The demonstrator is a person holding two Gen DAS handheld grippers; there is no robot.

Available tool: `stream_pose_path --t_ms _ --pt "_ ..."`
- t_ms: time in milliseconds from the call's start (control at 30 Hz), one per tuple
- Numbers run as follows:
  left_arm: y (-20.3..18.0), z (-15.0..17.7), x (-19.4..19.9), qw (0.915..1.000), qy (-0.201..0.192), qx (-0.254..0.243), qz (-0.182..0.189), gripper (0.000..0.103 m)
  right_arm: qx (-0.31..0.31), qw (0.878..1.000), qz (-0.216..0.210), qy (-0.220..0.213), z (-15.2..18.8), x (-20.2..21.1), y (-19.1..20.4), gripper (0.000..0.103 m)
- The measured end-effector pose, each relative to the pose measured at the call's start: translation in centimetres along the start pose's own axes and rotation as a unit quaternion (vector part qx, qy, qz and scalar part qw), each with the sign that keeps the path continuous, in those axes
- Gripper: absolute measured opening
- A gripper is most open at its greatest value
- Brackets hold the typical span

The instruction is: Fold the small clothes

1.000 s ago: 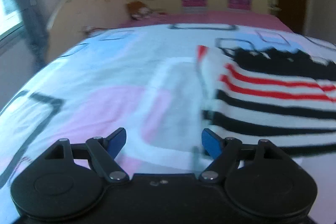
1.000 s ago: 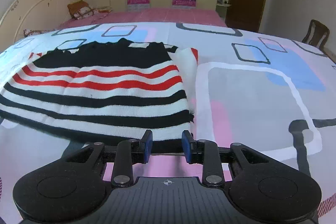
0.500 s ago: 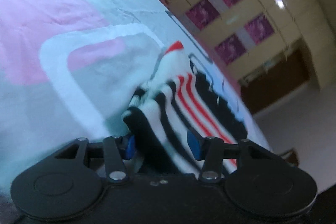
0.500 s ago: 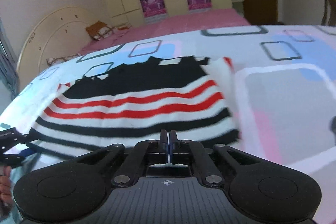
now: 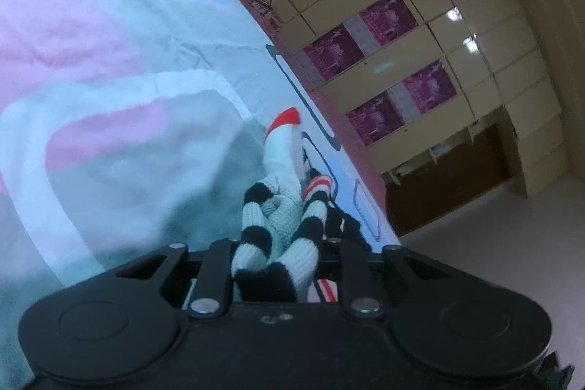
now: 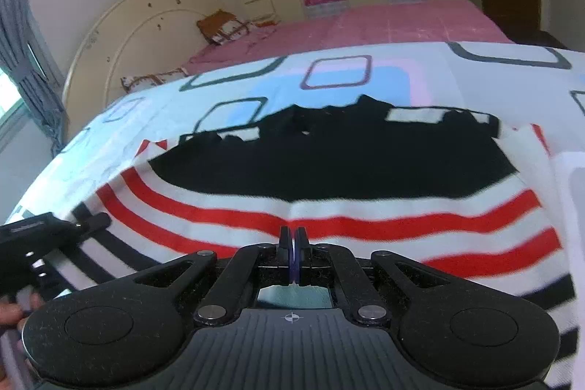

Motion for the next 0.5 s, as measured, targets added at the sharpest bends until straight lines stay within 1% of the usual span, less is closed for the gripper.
stream_pose_path --t_ms 33,67,100,133,200,267,300,333,400,500 --pt "0.1 0.1 -0.6 0.9997 0.008 -0.009 -0.021 0.018 0.005 1.000 0.012 0.020 0.3 -0.9 -0.2 0.000" --pt "0.4 0.3 -1.6 0.9981 0.028 -0.014 -0.053 0.018 0.006 0.999 0.021 0.045 0.9 -2.0 -0.6 0.000" --pt "0.6 0.3 -2.0 0.9981 0.033 0.002 -0.053 0.018 0.007 0.999 0.017 0.034 1.2 -2.1 -0.9 0.000" --pt "0.5 0.1 -1.8 0.9985 0.029 0.008 -0.046 0.018 0.004 0.999 0.015 0.035 1.1 -2.1 -1.0 0.000" --pt "-0.9 0.1 -1.1 0.9985 0.014 -0.025 -0.046 0.018 0.000 0.999 0.013 0.039 0.9 -2.1 -1.2 0.000" --pt "-2.8 0.1 -0.1 0.9988 -0.002 -0.043 -0.023 0.018 -0.004 0.999 0.005 0.037 1.0 -2.0 -1.6 0.000" --pt "-4.0 0.2 0.2 0.9980 -0.009 -0.060 -0.018 0.018 -0.006 0.999 -0.001 0.036 1.0 -1.9 -1.8 0.000" --pt "-5.5 0.4 0.6 0.9967 -0.015 -0.079 -0.011 0.018 -0.009 0.999 -0.010 0.035 1.0 -1.7 -2.1 0.000" --pt "-8.9 1.1 1.3 0.9927 -0.024 -0.118 0.006 0.018 -0.028 0.999 -0.026 0.012 0.7 -0.5 -2.8 0.000" --pt "-14.6 3.2 1.8 0.9827 -0.023 -0.182 0.020 0.018 -0.063 0.997 -0.038 -0.024 0.0 2.7 -5.2 0.000"
Point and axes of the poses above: each gripper's, at about its wrist camera, not at the fingertips, and x roughly against the way its jaws point, y to its left, z to its underside, the point moved 1 cm from there along -x, roughly the way its jaws point, and after that the axes turned 10 degrees about -z, right-handed, at the moved point
